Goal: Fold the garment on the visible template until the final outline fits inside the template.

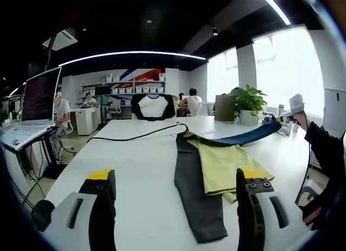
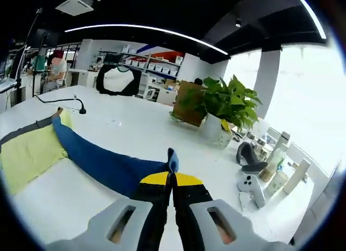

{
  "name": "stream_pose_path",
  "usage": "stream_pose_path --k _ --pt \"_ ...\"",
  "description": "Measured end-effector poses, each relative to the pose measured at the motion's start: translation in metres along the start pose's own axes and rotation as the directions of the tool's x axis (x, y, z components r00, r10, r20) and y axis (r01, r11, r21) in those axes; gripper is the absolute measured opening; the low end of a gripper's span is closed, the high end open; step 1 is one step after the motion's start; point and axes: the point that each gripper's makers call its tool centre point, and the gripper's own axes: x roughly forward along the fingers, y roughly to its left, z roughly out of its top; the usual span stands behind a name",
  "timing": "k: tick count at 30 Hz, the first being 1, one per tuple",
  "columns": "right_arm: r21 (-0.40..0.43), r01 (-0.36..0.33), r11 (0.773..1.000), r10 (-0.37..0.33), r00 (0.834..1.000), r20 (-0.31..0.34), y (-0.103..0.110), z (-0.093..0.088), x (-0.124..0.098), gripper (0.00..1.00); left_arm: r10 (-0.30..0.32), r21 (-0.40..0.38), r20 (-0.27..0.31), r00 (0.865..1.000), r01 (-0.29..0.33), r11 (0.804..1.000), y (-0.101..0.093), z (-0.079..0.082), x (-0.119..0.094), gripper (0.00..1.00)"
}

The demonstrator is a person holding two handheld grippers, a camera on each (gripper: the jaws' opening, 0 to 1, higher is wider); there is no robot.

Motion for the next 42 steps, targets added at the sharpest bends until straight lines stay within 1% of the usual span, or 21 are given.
stream_pose_path --k 5,9,17,20,22,24,26,28,32,33,34,36,40,42 --pt "0.009 -0.001 1.0 0.002 0.999 -0.036 -0.001 -0.017 0.005 0.0 0.009 -0.002 0.007 1.0 -0.009 1.0 0.003 0.001 -0.001 0.97" --pt "0.016 0.001 1.0 0.0 0.998 -0.058 -0.005 -0.028 0.011 0.0 0.012 -0.004 -0.004 1.0 -0.012 1.0 0.004 -0.002 0.001 0.97" --pt "0.001 -0.003 1.0 0.003 0.996 -0.089 -0.005 -0.042 0.022 0.0 0.01 0.0 -0.008 1.0 -0.01 1.0 0.002 -0.003 0.002 0.97" --pt "-0.021 -0.014 1.0 0.012 0.992 -0.129 -0.006 -0.053 0.029 0.0 0.011 -0.003 -0.01 1.0 -0.011 1.0 0.003 -0.004 0.003 0.97" --pt "-0.014 -0.02 1.0 0.018 0.992 -0.129 -0.007 -0.056 0.032 0.0 0.015 -0.008 -0.012 1.0 -0.015 1.0 0.004 -0.004 0.004 0.97" --pt "-0.012 -0.02 1.0 0.018 0.991 -0.131 -0.007 -0.058 0.034 0.0 0.014 -0.005 -0.009 1.0 -0.014 1.0 0.004 -0.003 0.004 0.97" --pt "-0.013 -0.019 1.0 0.017 0.988 -0.152 -0.007 -0.063 0.035 0.0 0.013 -0.004 -0.005 1.0 -0.013 1.0 0.003 -0.003 0.003 0.96" --pt "-0.011 -0.019 1.0 0.017 0.988 -0.156 -0.008 -0.066 0.036 0.0 0.011 -0.007 -0.008 1.0 -0.011 1.0 0.003 -0.003 0.003 0.96" --pt "-0.017 -0.019 1.0 0.016 0.984 -0.175 -0.01 -0.074 0.038 0.0 0.02 -0.006 -0.006 1.0 -0.02 1.0 0.006 -0.002 0.002 0.96" --pt "-0.032 -0.005 0.999 -0.001 0.982 -0.191 -0.014 -0.078 0.037 0.0 0.02 -0.006 -0.005 1.0 -0.02 1.0 0.005 -0.001 0.002 0.96" --pt "-0.036 -0.007 0.999 0.0 0.982 -0.191 -0.015 -0.079 0.037 0.0 0.019 -0.004 -0.003 1.0 -0.019 1.0 0.004 0.0 0.002 0.96" --pt "-0.016 -0.012 1.0 0.009 0.981 -0.193 -0.016 -0.081 0.035 0.0 0.014 -0.001 0.0 1.0 -0.014 1.0 0.003 0.001 0.002 0.96" --pt "-0.024 -0.01 1.0 0.006 0.984 -0.178 -0.018 -0.077 0.034 0.0 0.008 -0.001 -0.012 1.0 -0.008 1.0 0.001 -0.002 0.004 0.96" --pt "-0.039 -0.003 0.999 -0.004 0.982 -0.188 -0.02 -0.079 0.034 0.0 0.007 0.0 -0.013 1.0 -0.007 1.0 0.001 -0.002 0.004 0.96"
